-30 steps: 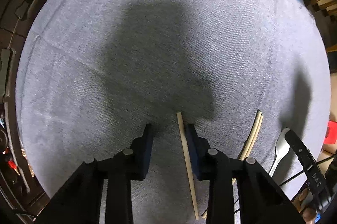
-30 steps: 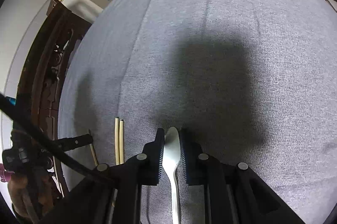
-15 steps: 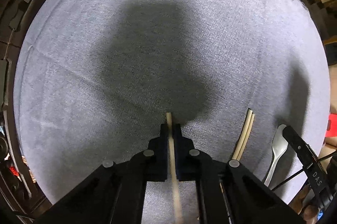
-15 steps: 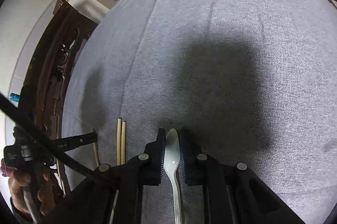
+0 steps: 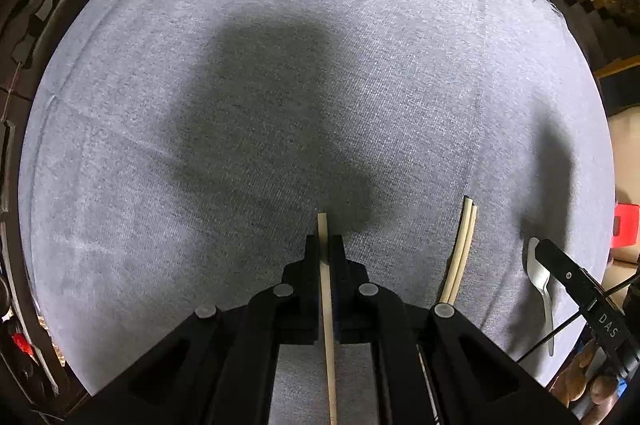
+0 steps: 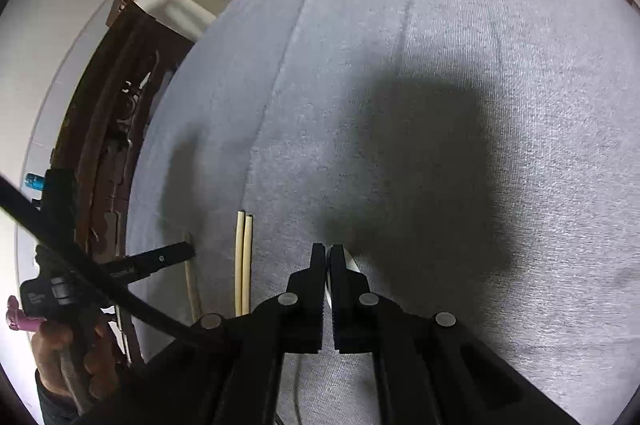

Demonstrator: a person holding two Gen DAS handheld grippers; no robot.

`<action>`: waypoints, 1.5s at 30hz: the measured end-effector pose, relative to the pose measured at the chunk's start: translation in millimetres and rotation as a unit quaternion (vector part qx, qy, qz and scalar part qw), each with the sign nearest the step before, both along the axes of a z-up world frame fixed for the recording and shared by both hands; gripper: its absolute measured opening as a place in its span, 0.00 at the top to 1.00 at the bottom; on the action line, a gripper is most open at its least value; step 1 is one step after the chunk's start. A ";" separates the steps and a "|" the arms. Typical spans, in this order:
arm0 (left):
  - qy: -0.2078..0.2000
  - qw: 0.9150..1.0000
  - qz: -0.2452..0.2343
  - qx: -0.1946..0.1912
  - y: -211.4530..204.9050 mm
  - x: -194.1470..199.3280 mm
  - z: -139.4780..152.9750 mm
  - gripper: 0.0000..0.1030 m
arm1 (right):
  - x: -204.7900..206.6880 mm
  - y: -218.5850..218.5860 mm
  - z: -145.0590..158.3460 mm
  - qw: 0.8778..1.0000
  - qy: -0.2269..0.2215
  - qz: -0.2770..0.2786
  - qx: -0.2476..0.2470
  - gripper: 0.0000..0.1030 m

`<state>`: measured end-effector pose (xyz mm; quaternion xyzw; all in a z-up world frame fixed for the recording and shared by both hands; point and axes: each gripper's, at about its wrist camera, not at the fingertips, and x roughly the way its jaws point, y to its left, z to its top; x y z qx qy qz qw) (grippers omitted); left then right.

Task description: Organize utensils

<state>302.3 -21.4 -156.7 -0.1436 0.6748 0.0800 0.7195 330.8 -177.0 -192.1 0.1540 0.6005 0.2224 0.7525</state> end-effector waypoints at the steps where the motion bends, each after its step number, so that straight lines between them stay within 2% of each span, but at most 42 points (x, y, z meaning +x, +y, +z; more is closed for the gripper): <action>1: -0.002 1.000 0.000 -0.002 0.4 -0.7 0.2 0.96 | -0.3 0.6 0.1 1.000 0.000 -0.001 0.000 0.98; 6: -0.012 1.000 -0.003 -0.007 17.7 -1.7 -6.6 0.96 | -3.0 -11.1 2.1 0.999 -0.002 -0.020 0.033 0.98; 11: -0.038 0.999 0.000 -0.014 25.6 -8.8 9.4 0.96 | -12.0 -28.0 6.7 0.994 -0.010 -0.046 0.094 0.98; 14: -0.061 0.998 0.001 -0.018 26.5 -16.3 25.0 0.96 | -23.2 -41.8 12.6 0.987 -0.025 -0.062 0.144 0.98; 16: -0.080 0.997 0.000 -0.014 27.1 -23.3 36.1 0.96 | -31.0 -50.2 16.2 0.978 -0.043 -0.069 0.191 0.98; 19: -0.093 0.996 -0.002 -0.014 27.4 -32.8 44.8 0.96 | -41.6 -62.0 11.5 0.971 -0.047 -0.090 0.217 0.98; 21: -0.095 0.995 -0.005 -0.014 28.2 -38.3 45.8 0.96 | -44.6 -66.4 3.9 0.971 -0.039 -0.103 0.214 0.98; 23: -0.092 0.996 -0.007 -0.011 29.2 -42.8 43.6 0.96 | -42.1 -65.6 -3.3 0.977 -0.033 -0.111 0.177 0.98; 25: -0.083 0.996 -0.011 -0.011 30.6 -44.0 37.5 0.96 | -36.2 -63.0 -13.5 0.985 -0.003 -0.113 0.132 0.98; 26: -0.078 0.997 -0.011 -0.008 31.5 -44.8 34.0 0.96 | -30.3 -56.6 -22.5 0.990 0.028 -0.099 0.099 0.94; 28: -0.073 0.997 -0.014 -0.008 33.0 -44.4 30.8 0.96 | -24.1 -49.0 -20.6 0.995 0.035 -0.086 0.047 0.79; 31: -0.069 0.997 -0.021 -0.008 34.0 -45.9 29.0 0.96 | -15.1 -31.4 -10.1 0.998 0.041 -0.044 -0.015 0.76; 32: -0.068 0.997 -0.023 -0.007 34.9 -45.3 28.3 0.96 | -11.6 -20.6 -5.7 0.998 0.037 -0.018 -0.052 0.76; 35: -0.064 0.998 -0.027 -0.006 38.8 -43.8 26.9 0.96 | -6.5 1.2 0.5 0.991 0.040 0.040 -0.124 0.75; 37: -0.060 0.998 -0.029 -0.006 47.4 -40.3 24.2 0.96 | -4.1 9.3 0.2 0.985 0.051 0.060 -0.151 0.75; 38: -0.058 0.998 -0.029 -0.005 47.7 -39.1 22.2 0.95 | -2.2 15.1 0.9 0.980 0.056 0.075 -0.178 0.75; 40: -0.056 0.998 -0.028 -0.006 53.1 -39.6 17.5 0.95 | 0.2 22.4 0.4 0.971 0.070 0.093 -0.207 0.75; 45: -0.053 0.998 -0.032 -0.007 60.4 -41.6 13.6 0.95 | 12.0 33.7 -1.3 0.958 0.113 0.098 -0.246 0.72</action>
